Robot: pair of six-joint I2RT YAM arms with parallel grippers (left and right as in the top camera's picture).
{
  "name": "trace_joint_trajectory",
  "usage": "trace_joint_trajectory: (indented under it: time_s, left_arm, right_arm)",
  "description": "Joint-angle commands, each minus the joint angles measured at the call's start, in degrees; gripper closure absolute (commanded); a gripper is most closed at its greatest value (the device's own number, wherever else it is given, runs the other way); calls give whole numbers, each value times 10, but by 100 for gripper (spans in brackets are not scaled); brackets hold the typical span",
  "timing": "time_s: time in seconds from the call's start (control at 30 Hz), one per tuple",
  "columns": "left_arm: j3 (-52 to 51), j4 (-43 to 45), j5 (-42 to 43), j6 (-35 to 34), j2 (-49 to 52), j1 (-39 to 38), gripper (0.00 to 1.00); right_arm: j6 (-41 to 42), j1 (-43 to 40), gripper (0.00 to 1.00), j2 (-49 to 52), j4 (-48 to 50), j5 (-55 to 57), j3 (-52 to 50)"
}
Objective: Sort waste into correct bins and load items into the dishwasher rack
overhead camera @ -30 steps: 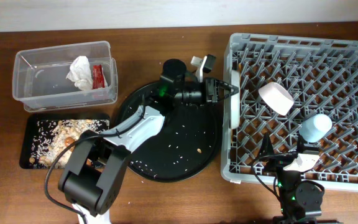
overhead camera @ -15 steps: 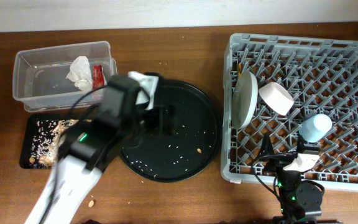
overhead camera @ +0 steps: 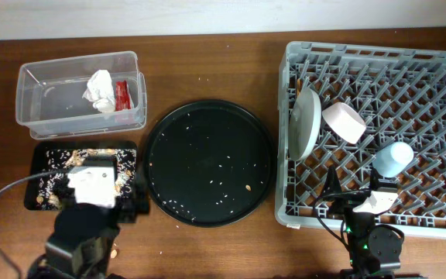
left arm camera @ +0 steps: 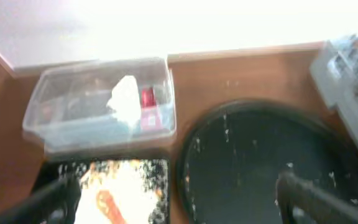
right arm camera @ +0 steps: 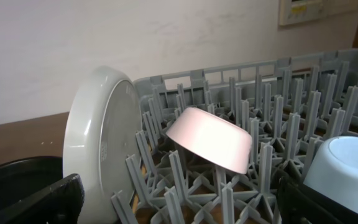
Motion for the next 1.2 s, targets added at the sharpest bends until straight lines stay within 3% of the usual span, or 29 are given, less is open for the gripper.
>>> trace_joint_trajectory:
  time_s: [0.0,0.07,0.17,0.37,0.47,0.63,0.87,1.0,1.17]
  left_arm:
    - [-179,216,-2,95,-81,29,0]
    - [-265,299,62,95,-130,70,0]
    - [-348,333,113,95,-188,132,0]
    - [-477,333,114,95,-337,199,0]
    - [-532,382,114,95,-341,213,0]
    - [-562,456,114,95,-341,213,1]
    - [-562,468,103,95,-341,240,0]
    - [-562,551,88,95,-341,261,0]
    - [-562,457,88,95,-339,262,0]
  right_arm:
    - [0,-3,2,-4,-2,7,-5]
    - [0,-3,2,-4,-2,7,-5]
    - [0,-3,2,-4,-2,7,-5]
    - [0,-3,2,-4,-2,7,-5]
    - [0,-3,2,-4,-2,7,-5]
    - [0,-3,2,-4,-2,7,-5]
    - [0,-3,2,-4,-2,7,-5]
    - [0,-3,2,-4,-2,7,-5]
    - [0,-3,2,-4,-2,7,-5]
